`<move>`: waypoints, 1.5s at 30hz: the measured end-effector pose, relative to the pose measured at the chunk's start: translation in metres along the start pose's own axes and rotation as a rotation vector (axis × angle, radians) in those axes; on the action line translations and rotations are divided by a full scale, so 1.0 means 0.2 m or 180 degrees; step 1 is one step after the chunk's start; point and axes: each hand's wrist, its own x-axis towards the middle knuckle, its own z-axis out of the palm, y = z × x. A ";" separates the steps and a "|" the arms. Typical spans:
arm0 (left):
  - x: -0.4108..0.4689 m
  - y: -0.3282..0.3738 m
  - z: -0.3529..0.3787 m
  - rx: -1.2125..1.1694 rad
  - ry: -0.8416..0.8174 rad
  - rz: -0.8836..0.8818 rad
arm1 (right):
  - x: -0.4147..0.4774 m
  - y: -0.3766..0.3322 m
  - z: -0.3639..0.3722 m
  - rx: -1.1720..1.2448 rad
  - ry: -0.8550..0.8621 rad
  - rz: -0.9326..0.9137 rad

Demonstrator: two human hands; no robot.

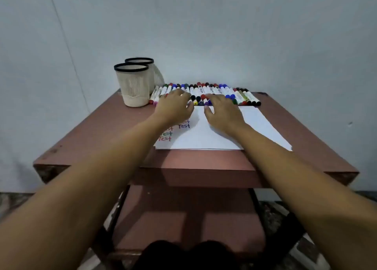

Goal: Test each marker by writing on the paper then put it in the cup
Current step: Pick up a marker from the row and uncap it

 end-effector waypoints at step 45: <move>0.02 -0.16 0.06 -0.1620 -0.0222 -0.0552 | 0.41 0.24 -0.02 0.1046 0.1185 0.1418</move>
